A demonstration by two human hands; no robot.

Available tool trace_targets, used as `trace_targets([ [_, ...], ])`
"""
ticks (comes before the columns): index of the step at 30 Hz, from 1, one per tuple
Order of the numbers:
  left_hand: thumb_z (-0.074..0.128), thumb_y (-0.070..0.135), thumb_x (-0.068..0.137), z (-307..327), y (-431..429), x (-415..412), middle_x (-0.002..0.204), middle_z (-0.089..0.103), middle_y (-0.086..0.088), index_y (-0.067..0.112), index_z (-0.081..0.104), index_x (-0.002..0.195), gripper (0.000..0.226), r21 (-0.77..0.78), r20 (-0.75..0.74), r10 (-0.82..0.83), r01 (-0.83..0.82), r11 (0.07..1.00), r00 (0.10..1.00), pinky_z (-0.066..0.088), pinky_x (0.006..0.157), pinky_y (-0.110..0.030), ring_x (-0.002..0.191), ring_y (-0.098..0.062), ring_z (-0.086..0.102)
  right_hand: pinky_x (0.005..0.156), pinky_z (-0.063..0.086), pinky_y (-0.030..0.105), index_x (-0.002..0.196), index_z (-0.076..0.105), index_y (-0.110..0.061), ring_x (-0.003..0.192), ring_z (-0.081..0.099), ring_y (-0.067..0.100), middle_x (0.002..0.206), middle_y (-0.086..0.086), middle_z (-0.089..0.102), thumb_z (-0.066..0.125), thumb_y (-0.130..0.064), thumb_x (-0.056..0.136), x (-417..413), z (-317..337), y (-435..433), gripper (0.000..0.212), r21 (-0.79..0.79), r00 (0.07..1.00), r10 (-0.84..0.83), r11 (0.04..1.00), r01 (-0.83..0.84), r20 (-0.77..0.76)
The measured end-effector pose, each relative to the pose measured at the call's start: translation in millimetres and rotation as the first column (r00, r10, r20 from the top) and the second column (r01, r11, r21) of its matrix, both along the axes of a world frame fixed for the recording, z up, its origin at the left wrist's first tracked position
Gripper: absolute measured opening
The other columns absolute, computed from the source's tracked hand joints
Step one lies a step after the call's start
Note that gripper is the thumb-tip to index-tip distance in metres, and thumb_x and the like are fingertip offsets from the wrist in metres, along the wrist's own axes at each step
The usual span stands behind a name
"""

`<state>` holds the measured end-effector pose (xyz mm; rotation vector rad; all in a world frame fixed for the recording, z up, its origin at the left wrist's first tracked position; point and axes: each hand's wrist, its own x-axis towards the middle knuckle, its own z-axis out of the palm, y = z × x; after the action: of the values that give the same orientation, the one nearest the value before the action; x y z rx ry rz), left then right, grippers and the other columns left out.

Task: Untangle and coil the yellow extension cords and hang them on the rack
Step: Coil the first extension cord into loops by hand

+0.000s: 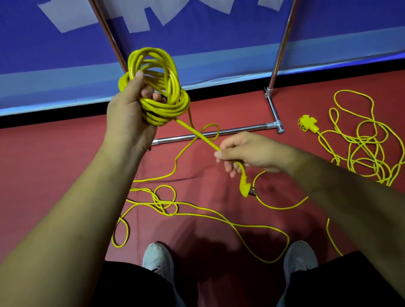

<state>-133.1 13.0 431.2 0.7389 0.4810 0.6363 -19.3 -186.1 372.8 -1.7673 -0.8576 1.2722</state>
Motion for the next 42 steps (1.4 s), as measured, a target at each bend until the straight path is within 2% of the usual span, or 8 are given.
trace_targets([
  [9, 0.061, 0.028, 0.098, -16, -6, -7, 0.057, 0.055, -0.008, 0.014, 0.055, 0.064, 0.037, 0.613, -0.522, 0.038, 0.343, 0.712, 0.852, 0.043, 0.051, -0.028, 0.050, -0.022, 0.051, 0.050, 0.031, 0.022, 0.083, 0.078, -0.011, 0.050, 0.037, 0.002, 0.054, -0.002, 0.052, 0.075, -0.019, 0.085, 4, 19, -2, 0.008, 0.046, 0.938, 0.111, 0.990, -0.133, 0.329],
  [12, 0.062, 0.046, 0.094, -22, -14, -9, 0.059, 0.056, -0.017, 0.005, 0.058, 0.070, 0.048, 0.594, -0.716, 0.017, 0.596, 0.540, 0.698, 0.038, 0.044, -0.027, 0.051, -0.027, 0.051, 0.052, 0.040, 0.031, 0.084, 0.079, -0.022, 0.058, 0.049, 0.008, 0.067, 0.008, 0.068, 0.077, -0.023, 0.083, 5, 28, -2, 0.003, 0.108, 0.927, 0.078, 0.986, -0.126, 0.366],
  [17, 0.040, 0.089, 0.074, -24, -35, -12, 0.058, 0.056, -0.009, 0.005, 0.061, 0.079, 0.087, 0.395, -0.870, -0.157, 0.851, 0.347, 0.468, 0.041, 0.048, -0.028, 0.048, -0.018, 0.049, 0.047, 0.035, 0.010, 0.085, 0.075, -0.003, 0.046, 0.049, -0.003, 0.049, -0.015, 0.058, 0.075, -0.011, 0.084, 4, 41, 4, 0.008, 0.295, 0.918, -0.133, 0.955, 0.019, 0.373],
  [21, 0.062, 0.069, 0.074, -21, -40, -12, 0.063, 0.057, 0.000, 0.004, 0.059, 0.091, 0.068, 0.348, -0.850, -0.334, 0.910, 0.225, 0.407, 0.036, 0.043, -0.019, 0.048, -0.010, 0.047, 0.046, 0.035, 0.020, 0.076, 0.065, -0.008, 0.044, 0.043, 0.002, 0.051, -0.007, 0.055, 0.084, -0.018, 0.073, 11, 32, 7, 0.022, 0.338, 0.901, -0.292, 0.924, 0.179, 0.321],
  [24, 0.068, 0.040, 0.090, -17, -38, -11, 0.054, 0.052, 0.002, 0.009, 0.057, 0.078, 0.036, 0.360, -0.796, -0.392, 0.882, 0.305, 0.461, 0.032, 0.041, -0.017, 0.043, -0.009, 0.043, 0.049, 0.039, 0.027, 0.074, 0.062, -0.012, 0.049, 0.046, 0.010, 0.057, 0.005, 0.056, 0.084, -0.020, 0.075, 21, 27, 5, 0.023, 0.344, 0.898, -0.333, 0.911, 0.228, 0.286],
  [29, 0.063, 0.047, 0.087, -19, -25, -9, 0.054, 0.040, -0.001, 0.022, 0.055, 0.070, 0.031, 0.328, -0.652, -0.452, 0.764, 0.555, 0.609, 0.015, 0.054, -0.034, 0.053, -0.017, 0.038, 0.054, 0.045, 0.028, 0.082, 0.067, -0.017, 0.057, 0.052, 0.014, 0.066, 0.010, 0.060, 0.068, -0.005, 0.088, 39, 20, -2, 0.013, 0.352, 0.898, -0.346, 0.904, 0.242, 0.271],
  [37, 0.047, 0.039, 0.096, -18, -25, -4, 0.051, 0.038, 0.004, 0.009, 0.053, 0.086, 0.032, 0.170, -0.454, -0.562, 0.687, 0.707, 0.691, 0.033, 0.059, -0.029, 0.047, -0.014, 0.041, 0.063, 0.051, 0.025, 0.096, 0.065, -0.011, 0.067, 0.062, 0.013, 0.080, 0.008, 0.067, 0.060, -0.004, 0.092, 37, 2, 5, 0.010, 0.350, 0.858, -0.468, 0.856, 0.381, 0.212],
  [42, 0.050, 0.042, 0.094, -6, -17, -4, 0.051, 0.037, 0.005, 0.010, 0.053, 0.085, 0.034, 0.190, -0.414, -0.532, 0.641, 0.743, 0.739, 0.029, 0.060, -0.031, 0.045, -0.012, 0.039, 0.081, 0.053, 0.035, 0.103, 0.061, -0.013, 0.086, 0.068, 0.024, 0.105, 0.012, 0.067, 0.044, -0.001, 0.094, 30, -20, 7, 0.022, 0.008, 0.804, -0.584, 0.808, 0.589, -0.112],
])
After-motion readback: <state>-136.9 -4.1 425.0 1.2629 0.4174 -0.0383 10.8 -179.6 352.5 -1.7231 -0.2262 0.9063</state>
